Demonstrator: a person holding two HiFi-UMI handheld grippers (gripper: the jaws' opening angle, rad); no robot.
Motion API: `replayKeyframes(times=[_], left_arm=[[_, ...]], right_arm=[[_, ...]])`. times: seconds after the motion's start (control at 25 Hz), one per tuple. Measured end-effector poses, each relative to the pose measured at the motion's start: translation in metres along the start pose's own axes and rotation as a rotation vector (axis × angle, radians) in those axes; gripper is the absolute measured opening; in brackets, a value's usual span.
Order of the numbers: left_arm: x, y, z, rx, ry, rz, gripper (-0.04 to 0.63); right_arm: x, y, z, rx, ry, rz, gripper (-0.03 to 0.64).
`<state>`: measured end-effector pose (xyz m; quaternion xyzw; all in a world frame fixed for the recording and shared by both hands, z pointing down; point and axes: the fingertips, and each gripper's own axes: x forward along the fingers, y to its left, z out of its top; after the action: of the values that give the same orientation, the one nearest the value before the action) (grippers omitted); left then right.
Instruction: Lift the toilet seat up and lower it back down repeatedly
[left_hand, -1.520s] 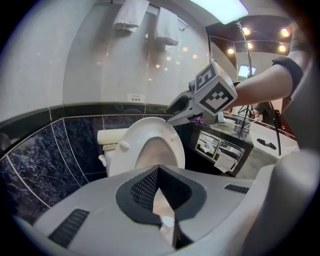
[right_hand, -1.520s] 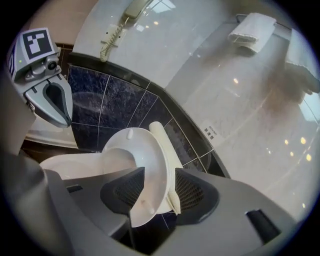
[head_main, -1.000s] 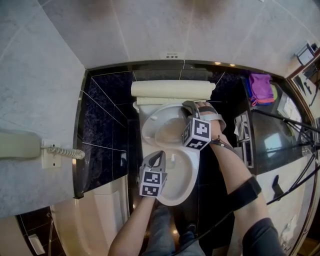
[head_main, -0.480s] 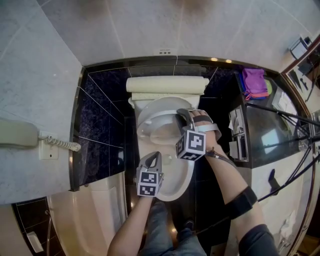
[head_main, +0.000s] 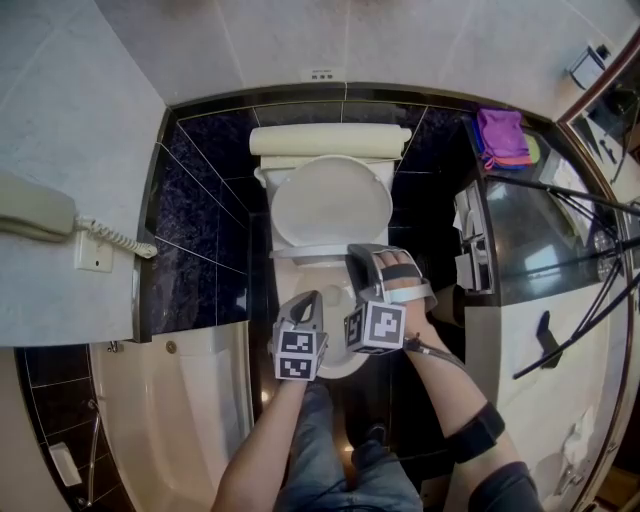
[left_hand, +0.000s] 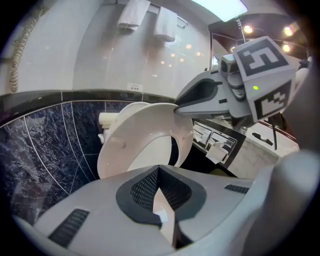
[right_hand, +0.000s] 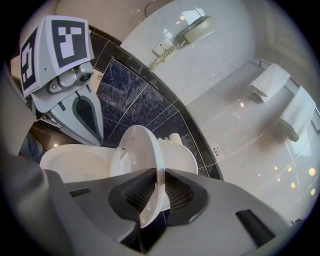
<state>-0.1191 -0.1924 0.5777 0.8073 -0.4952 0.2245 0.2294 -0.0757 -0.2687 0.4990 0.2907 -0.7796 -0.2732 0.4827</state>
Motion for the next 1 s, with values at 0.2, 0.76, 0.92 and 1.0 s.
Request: replayKeyframes(times=[0.2,0.76,0.92,1.0], left_arm=[[-0.012,-0.015,-0.011,-0.017,-0.014,0.012,-0.009],[-0.026,-0.030,-0.056,-0.075,-0.009,0.061,-0.011],[-0.029,-0.035,-0.075,-0.078,0.002,0.064,-0.009],[-0.030,-0.039,-0.089,-0.077,0.005,0.068,-0.010]], right_arm=[[-0.037,0.060,0.001,-0.027,-0.005,0.025,0.078],[-0.074,0.143,-0.007,-0.049,-0.016,0.100,0.100],[-0.090,0.164,-0.010,-0.021,-0.041,0.117,0.094],[-0.101,0.175,-0.015,-0.001,-0.051,0.121,0.087]])
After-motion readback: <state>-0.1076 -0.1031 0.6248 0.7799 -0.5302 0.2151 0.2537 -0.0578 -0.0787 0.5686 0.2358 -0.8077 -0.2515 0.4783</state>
